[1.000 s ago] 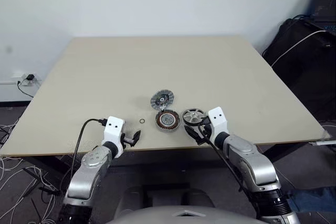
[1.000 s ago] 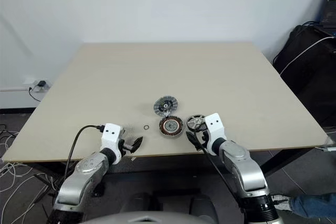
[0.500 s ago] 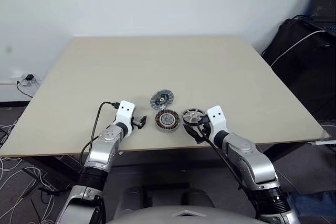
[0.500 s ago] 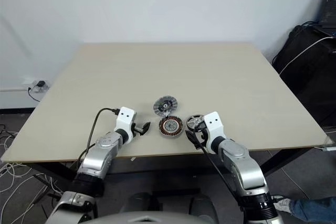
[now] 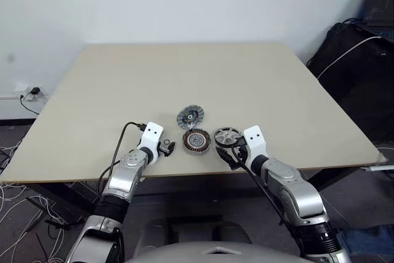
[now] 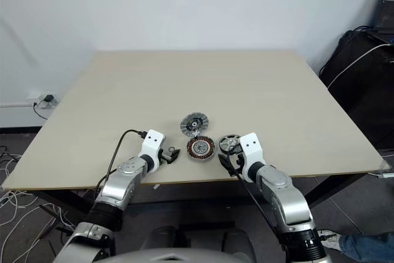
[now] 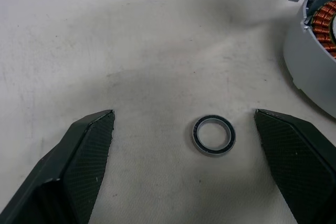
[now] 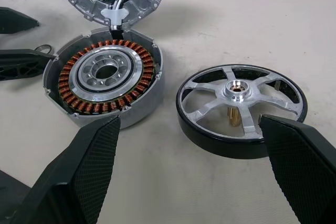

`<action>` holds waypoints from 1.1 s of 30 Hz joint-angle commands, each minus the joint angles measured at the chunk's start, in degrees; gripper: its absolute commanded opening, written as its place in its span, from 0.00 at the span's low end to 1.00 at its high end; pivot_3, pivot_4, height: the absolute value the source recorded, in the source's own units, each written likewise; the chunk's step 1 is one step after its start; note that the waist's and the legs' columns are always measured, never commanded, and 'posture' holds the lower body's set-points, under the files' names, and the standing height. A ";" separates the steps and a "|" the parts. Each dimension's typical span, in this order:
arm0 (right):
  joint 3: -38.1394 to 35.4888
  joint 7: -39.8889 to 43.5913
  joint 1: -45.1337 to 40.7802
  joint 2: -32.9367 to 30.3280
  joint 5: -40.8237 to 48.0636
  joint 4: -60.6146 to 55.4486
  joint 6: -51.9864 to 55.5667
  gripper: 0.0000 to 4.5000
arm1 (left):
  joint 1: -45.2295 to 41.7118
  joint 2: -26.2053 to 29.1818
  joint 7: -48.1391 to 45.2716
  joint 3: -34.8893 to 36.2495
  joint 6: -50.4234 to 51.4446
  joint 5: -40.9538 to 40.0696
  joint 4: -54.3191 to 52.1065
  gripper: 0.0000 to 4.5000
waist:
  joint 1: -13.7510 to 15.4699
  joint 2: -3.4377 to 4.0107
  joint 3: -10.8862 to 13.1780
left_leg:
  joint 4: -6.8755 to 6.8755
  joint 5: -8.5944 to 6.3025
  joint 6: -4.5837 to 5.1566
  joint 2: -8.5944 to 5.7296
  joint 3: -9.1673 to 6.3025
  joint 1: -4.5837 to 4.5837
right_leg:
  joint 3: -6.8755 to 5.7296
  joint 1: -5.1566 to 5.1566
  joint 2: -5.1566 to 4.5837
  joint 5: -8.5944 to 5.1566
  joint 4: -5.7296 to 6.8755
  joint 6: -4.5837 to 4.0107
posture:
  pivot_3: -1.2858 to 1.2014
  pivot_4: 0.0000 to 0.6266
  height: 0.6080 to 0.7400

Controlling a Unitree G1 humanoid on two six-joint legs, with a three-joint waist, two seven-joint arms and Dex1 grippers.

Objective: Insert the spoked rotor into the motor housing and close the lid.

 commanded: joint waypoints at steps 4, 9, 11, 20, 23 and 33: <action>-0.61 -0.22 -1.03 0.29 0.19 -2.01 -0.49 1.00 | 1.11 0.54 1.00 -0.72 1.53 1.67 -1.95 0.57 | -0.15 -0.02 -0.01 | 0.00 0.00 0.00 0.02 0.00 0.04 | 0.01 0.01 0.02 0.01 0.01 -0.02 | 0.52 0.00 1.00; -0.71 -0.21 -1.07 0.30 0.15 -1.87 -0.66 1.00 | 2.06 0.15 1.33 -0.17 2.05 1.23 -3.57 0.20 | -0.35 -0.02 -0.01 | 0.00 0.00 -0.01 0.04 0.00 0.15 | 0.05 0.07 0.04 0.05 0.04 -0.05 | 0.52 0.00 1.00; -0.82 -0.24 -1.04 0.30 0.15 -1.85 -0.75 1.00 | 2.94 -0.04 1.22 0.03 2.38 0.81 -5.48 0.15 | -0.43 -0.01 -0.02 | 0.00 0.00 -0.01 0.04 0.00 0.16 | 0.07 0.08 0.03 0.06 0.05 -0.06 | 0.52 0.00 1.00; -0.55 -0.17 -1.08 0.54 0.10 -1.61 -0.90 1.00 | 5.43 -0.26 -6.28 -1.73 7.19 -5.02 -21.38 0.15 | 0.10 -0.06 0.02 | -0.01 0.00 -0.01 0.01 0.00 0.00 | 0.06 -0.05 -0.02 0.07 -0.01 -0.06 | 0.52 0.00 1.00; -0.34 -0.06 -1.24 0.67 0.03 -1.51 -0.85 1.00 | 3.78 -0.78 -8.35 -2.50 8.53 -6.78 -23.89 0.15 | 0.06 -0.05 0.01 | 0.00 0.00 -0.01 0.01 0.00 0.00 | 0.07 -0.04 -0.02 0.08 -0.01 -0.05 | 0.52 0.00 1.00; -0.56 -0.16 -1.28 0.86 -0.02 -1.76 -0.88 1.00 | -4.48 -3.71 -8.11 -6.53 7.27 -4.58 -15.06 0.15 | 0.00 -0.05 0.01 | 0.05 0.01 0.02 -0.05 0.00 0.03 | 0.07 0.04 0.06 0.09 -0.01 -0.01 | 0.52 0.00 1.00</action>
